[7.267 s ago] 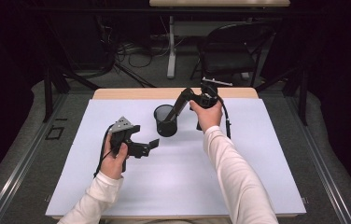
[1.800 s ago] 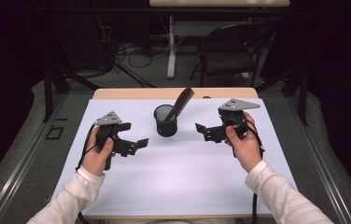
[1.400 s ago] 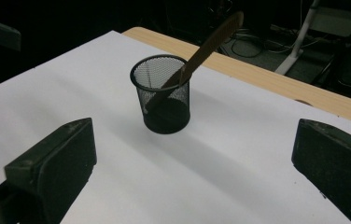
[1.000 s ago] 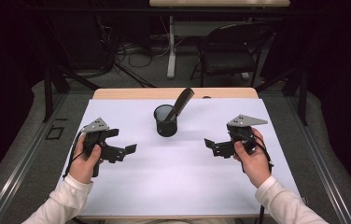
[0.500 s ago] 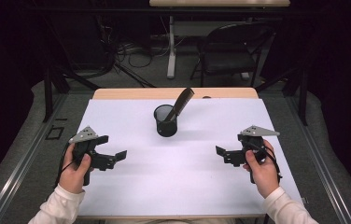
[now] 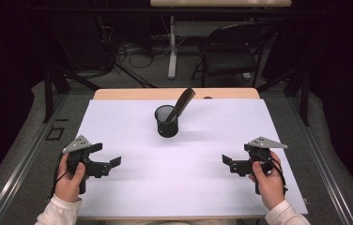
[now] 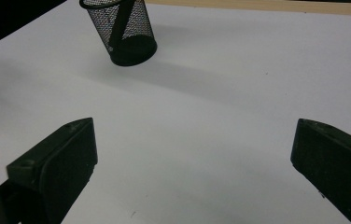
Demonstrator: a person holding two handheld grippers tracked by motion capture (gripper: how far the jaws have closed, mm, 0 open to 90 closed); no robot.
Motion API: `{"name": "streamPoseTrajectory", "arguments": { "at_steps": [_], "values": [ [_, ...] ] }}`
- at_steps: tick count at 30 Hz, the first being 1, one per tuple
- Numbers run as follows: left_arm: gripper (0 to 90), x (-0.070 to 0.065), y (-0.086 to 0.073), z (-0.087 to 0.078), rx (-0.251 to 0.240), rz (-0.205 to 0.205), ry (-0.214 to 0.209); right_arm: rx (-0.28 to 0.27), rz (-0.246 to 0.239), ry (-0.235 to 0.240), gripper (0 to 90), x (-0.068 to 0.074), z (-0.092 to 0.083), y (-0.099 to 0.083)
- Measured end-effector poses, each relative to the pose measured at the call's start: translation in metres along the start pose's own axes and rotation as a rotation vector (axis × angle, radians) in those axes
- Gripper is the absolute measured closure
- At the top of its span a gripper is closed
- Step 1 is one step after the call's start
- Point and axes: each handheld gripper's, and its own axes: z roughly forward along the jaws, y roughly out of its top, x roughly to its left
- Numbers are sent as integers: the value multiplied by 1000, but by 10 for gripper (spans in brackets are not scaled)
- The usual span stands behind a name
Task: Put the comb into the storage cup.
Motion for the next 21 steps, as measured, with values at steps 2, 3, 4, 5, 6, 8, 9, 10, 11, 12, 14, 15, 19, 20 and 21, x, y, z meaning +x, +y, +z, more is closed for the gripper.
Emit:
{"name": "streamPoseTrajectory", "arguments": {
  "at_steps": [2,3,4,5,6,8,9,10,11,12,14,15,19,20,21],
  "values": [
    [5,1,-4,-1,-5,-9,4,-6,-10,-7,2,-1,-1,-4],
    [5,2,-6,-2,-8,-11,6,-2,-5,-8,1,-1,-1,-5],
    [6,3,-7,-2,-11,-17,6,-8,0,-11,2,-1,-1,-7],
    [5,3,-9,-2,-12,-20,7,-6,3,-12,2,-2,-2,-9],
    [5,3,-12,-2,-14,-23,6,-8,6,-14,1,-2,-2,-11],
    [5,3,-15,-2,-16,-26,7,-7,4,-24,2,-3,-3,-14],
    [5,4,-16,-1,-20,-27,9,-3,-5,-29,2,-3,-3,-15],
    [5,3,-18,-1,-17,-29,10,-2,-5,-31,1,-3,-3,-16],
    [5,4,-19,-1,-22,-30,11,-3,-4,-31,1,-3,-3,-18],
    [6,4,-21,-1,-25,-31,16,1,5,-30,1,-3,-4,-19],
    [5,4,-23,-1,-29,-34,17,-15,10,-29,1,-3,-4,-21],
    [5,4,-25,-1,-30,-32,17,-14,13,-29,1,-3,-5,-22],
    [5,5,-29,-1,-37,-37,18,-19,19,-36,1,-4,-6,-27],
    [5,5,-30,0,-39,-41,18,-32,22,-36,1,-5,-5,-29],
    [5,5,-31,0,-35,-39,19,-30,27,-37,1,-5,-6,-30]
  ]
}}
